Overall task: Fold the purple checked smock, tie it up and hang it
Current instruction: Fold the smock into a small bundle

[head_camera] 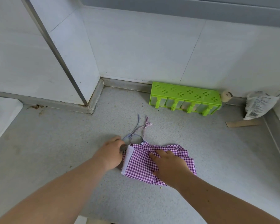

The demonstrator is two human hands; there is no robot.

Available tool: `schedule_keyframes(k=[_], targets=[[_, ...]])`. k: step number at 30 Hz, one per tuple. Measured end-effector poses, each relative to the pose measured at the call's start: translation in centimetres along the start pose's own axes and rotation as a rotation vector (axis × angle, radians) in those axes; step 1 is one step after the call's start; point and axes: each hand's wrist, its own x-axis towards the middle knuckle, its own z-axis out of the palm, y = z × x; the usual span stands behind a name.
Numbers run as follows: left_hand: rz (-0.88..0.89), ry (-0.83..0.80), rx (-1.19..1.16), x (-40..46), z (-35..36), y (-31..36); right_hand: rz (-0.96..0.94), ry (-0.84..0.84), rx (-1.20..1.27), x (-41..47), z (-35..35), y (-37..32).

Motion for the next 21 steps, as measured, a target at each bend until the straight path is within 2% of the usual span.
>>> schedule_keyframes(k=[5, 10, 15, 21], targets=[[0.243, -0.08, 0.29, 0.7, -0.1, -1.0, 0.027, 0.0, 0.024, -0.4, 0.1, -0.2], [0.164, -0.029, 0.251, 2.6, -0.6, -1.0, 0.032, -0.006, 0.024, -0.7, -0.4, -0.4], [0.233, -0.094, 0.39, 4.0, -2.0, -0.8, 0.039, -0.011, 0.02, -0.7, -0.7, -0.8], [0.205, 0.066, 0.456, 5.5, -2.6, -1.2, 0.07, -0.001, 0.027, -0.5, 0.1, -0.8]])
